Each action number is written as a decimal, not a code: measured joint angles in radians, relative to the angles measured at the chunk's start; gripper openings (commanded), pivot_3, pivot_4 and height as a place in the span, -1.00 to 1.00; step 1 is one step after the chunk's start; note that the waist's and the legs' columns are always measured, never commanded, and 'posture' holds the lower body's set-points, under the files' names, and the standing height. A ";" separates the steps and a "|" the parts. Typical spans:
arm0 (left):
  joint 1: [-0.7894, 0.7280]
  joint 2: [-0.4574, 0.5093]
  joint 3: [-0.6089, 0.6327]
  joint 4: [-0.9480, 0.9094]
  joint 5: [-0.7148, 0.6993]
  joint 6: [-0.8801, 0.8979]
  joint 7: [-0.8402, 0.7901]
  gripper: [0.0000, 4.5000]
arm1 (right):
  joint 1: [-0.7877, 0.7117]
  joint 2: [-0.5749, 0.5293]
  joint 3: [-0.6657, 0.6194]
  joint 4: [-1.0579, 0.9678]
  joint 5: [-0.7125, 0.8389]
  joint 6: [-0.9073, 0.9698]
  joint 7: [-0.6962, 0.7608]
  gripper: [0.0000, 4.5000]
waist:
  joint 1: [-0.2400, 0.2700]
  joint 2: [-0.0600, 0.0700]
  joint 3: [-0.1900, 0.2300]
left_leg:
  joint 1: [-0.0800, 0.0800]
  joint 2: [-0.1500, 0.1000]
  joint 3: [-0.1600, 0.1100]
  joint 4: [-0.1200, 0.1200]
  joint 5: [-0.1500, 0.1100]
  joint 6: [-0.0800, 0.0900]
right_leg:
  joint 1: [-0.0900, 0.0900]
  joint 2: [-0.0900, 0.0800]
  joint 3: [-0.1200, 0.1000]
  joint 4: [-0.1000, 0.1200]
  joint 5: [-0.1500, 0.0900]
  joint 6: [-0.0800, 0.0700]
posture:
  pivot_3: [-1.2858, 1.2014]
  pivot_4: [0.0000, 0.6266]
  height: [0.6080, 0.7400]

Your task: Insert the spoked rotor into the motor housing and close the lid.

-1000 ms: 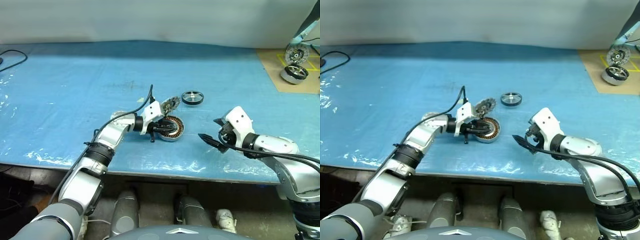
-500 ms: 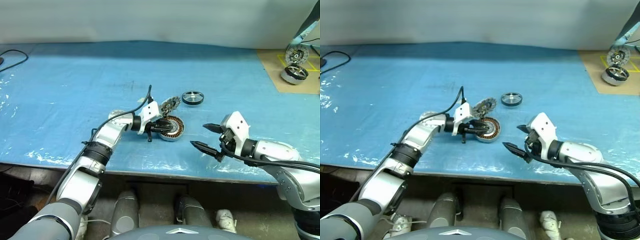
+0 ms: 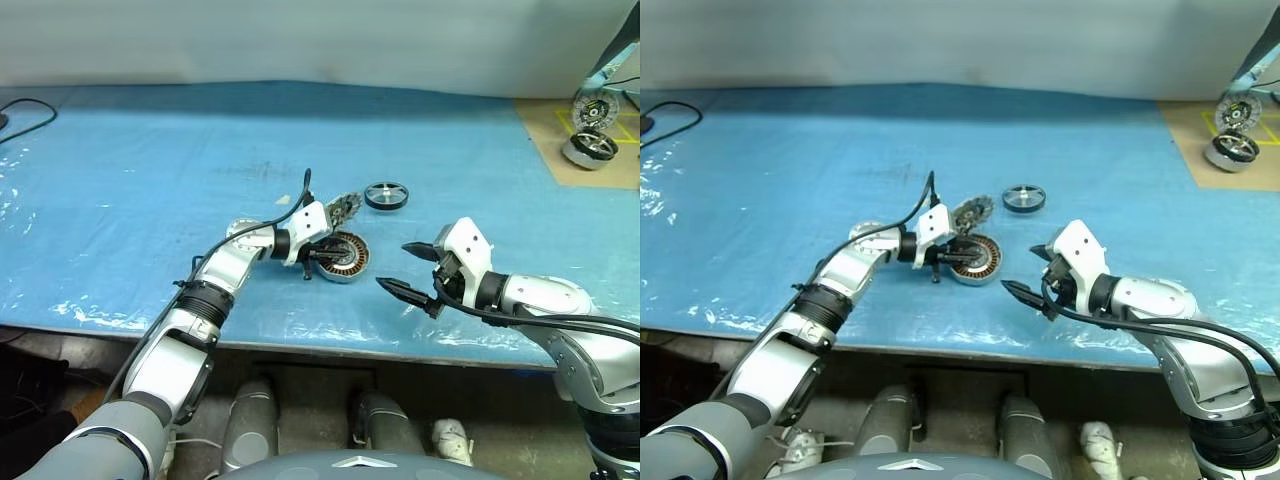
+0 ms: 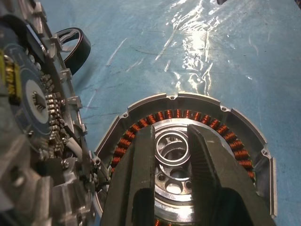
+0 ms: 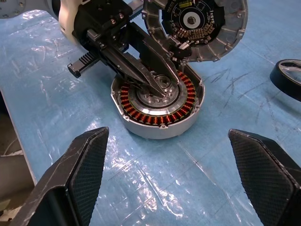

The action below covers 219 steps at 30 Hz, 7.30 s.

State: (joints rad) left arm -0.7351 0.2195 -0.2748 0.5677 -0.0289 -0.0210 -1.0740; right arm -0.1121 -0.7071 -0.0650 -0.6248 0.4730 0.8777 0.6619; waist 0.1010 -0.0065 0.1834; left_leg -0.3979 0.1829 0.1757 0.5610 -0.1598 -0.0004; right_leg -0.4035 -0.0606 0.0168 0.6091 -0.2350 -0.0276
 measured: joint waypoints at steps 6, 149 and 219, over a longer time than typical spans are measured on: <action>0.000 0.001 -0.002 0.000 0.009 -0.005 -0.016 -0.69 | 0.013 -0.010 0.000 0.002 -0.007 -0.012 -0.004 0.92 | 0.001 0.000 0.000 | 0.000 0.000 0.000 0.000 0.000 0.000 | 0.000 0.000 0.000 0.000 0.000 0.000 | 0.03 -0.52 1.00; 0.351 0.212 0.206 -0.425 -0.338 0.287 0.042 0.37 | -1.037 0.335 0.274 1.773 -0.660 -0.870 0.053 0.19 | -0.032 0.001 -0.004 | -0.017 0.008 0.002 0.015 0.000 0.000 | -0.016 0.001 -0.012 0.018 -0.002 -0.006 | 0.03 -0.52 1.00; 0.274 0.215 0.206 -0.378 -0.305 0.291 0.018 0.37 | -0.487 0.031 0.231 0.865 -0.649 -0.574 0.312 -0.29 | 0.000 0.000 -0.005 | -0.006 0.008 0.001 0.008 -0.003 0.004 | 0.000 0.001 -0.013 0.006 -0.003 -0.007 | 0.03 -0.52 1.00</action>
State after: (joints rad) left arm -0.4609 0.4341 -0.0689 0.1897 -0.3342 0.2695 -1.0558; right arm -0.5987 -0.6758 0.1664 0.2402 -0.1757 0.3039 0.9736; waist 0.1005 -0.0065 0.1789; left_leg -0.4037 0.1909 0.1768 0.5690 -0.1624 0.0034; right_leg -0.4039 -0.0596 0.0039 0.6152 -0.2375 -0.0348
